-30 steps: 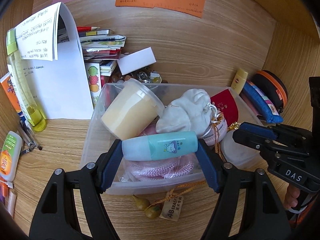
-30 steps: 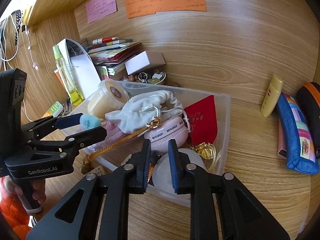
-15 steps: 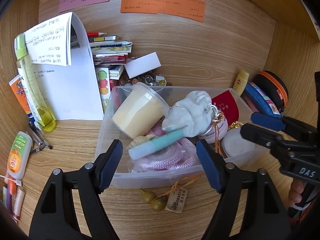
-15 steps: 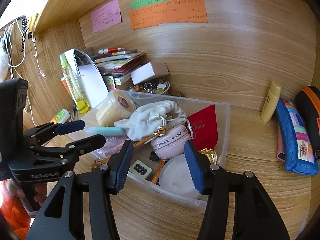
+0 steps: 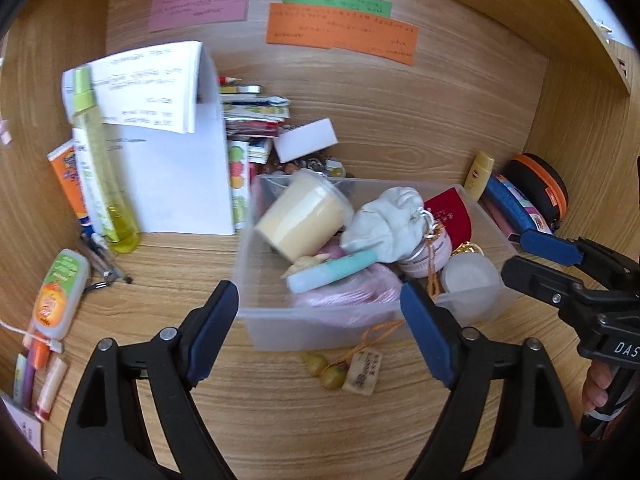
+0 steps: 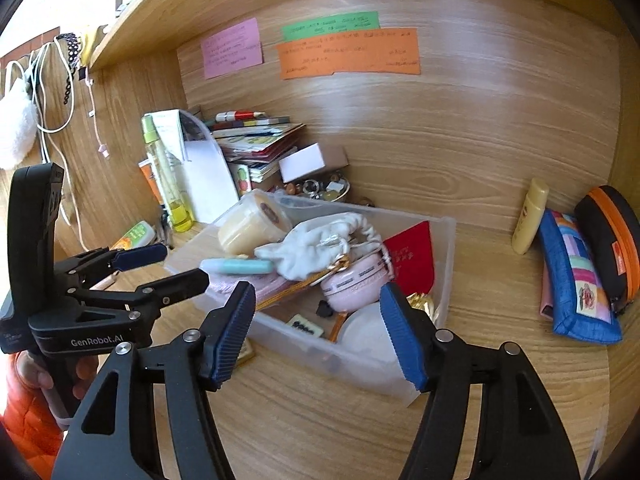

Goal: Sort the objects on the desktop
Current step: 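Open both tools to release the blue tube and black clip into the box, then move left tool to the gourd keychain while right moves to the beige eraser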

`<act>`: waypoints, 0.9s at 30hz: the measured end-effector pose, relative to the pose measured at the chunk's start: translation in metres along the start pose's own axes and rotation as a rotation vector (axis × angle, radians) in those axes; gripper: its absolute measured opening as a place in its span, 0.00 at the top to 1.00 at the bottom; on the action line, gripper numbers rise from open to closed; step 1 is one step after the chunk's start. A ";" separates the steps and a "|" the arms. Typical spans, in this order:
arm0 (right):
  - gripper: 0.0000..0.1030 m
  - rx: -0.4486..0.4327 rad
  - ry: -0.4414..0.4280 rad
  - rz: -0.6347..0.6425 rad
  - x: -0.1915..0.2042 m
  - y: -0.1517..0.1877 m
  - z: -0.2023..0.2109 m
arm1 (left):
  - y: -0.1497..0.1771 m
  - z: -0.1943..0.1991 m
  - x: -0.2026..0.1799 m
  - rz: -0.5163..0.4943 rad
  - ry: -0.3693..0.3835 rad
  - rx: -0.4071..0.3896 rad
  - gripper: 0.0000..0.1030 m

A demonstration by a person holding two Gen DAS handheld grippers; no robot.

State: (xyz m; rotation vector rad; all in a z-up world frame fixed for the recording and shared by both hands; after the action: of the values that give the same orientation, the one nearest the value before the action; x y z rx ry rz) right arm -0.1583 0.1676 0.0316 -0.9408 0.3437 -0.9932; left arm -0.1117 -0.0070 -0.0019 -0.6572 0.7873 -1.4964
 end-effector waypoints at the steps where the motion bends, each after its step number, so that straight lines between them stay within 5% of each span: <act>1: 0.41 0.003 -0.002 0.005 0.003 0.002 0.001 | 0.002 0.004 0.004 0.000 -0.007 -0.007 0.16; 9: 0.38 0.065 -0.038 0.031 0.035 0.024 -0.007 | 0.024 0.020 0.046 0.077 -0.041 0.001 0.11; 19: 0.38 0.247 -0.054 0.078 0.064 0.057 -0.063 | 0.050 0.016 0.070 0.125 -0.017 0.059 0.11; 27: 0.38 0.332 -0.003 0.130 0.066 0.066 -0.100 | 0.057 0.013 0.078 0.132 -0.013 0.066 0.11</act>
State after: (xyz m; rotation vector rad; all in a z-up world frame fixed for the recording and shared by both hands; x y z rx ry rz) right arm -0.1496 0.0753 -0.0688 -0.6112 0.2247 -0.8962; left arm -0.0731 -0.0858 -0.0432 -0.5546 0.7537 -1.3906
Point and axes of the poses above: each gripper's, at about its wrist camera, not at the fingertips, and z roughly against the way its jaws point, x to its left, y to its underside, the point moved 1 cm from there along -z, roughly the way its jaws point, and after that the axes turned 4 degrees about -z, right-handed, at the moved point
